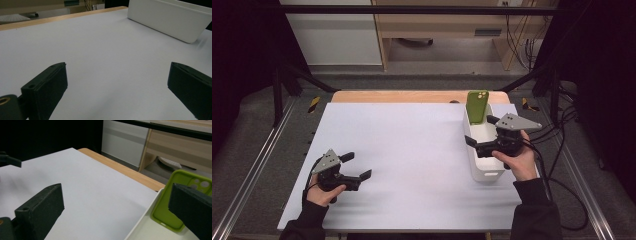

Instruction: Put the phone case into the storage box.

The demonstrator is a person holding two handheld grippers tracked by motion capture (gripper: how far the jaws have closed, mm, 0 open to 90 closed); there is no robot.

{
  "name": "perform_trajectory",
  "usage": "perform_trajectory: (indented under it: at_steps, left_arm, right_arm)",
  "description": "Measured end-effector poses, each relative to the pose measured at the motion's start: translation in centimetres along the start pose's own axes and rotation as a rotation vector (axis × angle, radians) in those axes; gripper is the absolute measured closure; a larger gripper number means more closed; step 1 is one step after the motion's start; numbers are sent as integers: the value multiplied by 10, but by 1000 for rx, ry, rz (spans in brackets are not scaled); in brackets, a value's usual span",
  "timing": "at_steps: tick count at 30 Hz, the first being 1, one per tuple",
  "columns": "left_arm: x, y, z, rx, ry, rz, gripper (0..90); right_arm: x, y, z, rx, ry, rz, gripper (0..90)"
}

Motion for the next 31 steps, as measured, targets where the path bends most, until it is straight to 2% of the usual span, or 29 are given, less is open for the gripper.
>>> perform_trajectory:
  at_steps: [8, 11, 19, 23, 25, 31]
  left_arm:
    - [0, -2, 1, 7, -4, -5, 24]
    - [0, -3, 1, 10, -8, -8, 24]
    - [0, -3, 1, 15, -13, -10, 24]
    - [-1, -4, 1, 17, -18, -14, 24]
    - [-1, -4, 1, 18, -18, -14, 24]
    - [1, -4, 0, 23, -12, -13, 24]
  right_arm:
    - [-3, 11, -28, 22, -4, 46, 6]
    - [-3, 13, -40, 19, -8, 44, 5]
    - [-13, 11, -64, 55, -62, 50, 6]
    - [-16, 9, -77, 35, -76, 46, 6]
    - [-18, 7, -80, 38, -71, 41, 6]
    - [-26, 4, -86, 46, -102, 40, 6]
Point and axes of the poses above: each handheld gripper's, and its own axes: x roughly forward along the jaws, z roughly out of its top, y roughly to its left, the point moved 4 cm from there along x, roughly forward along the jaws, and after that the axes turned 10 degrees about y, right-handed, at the moved point
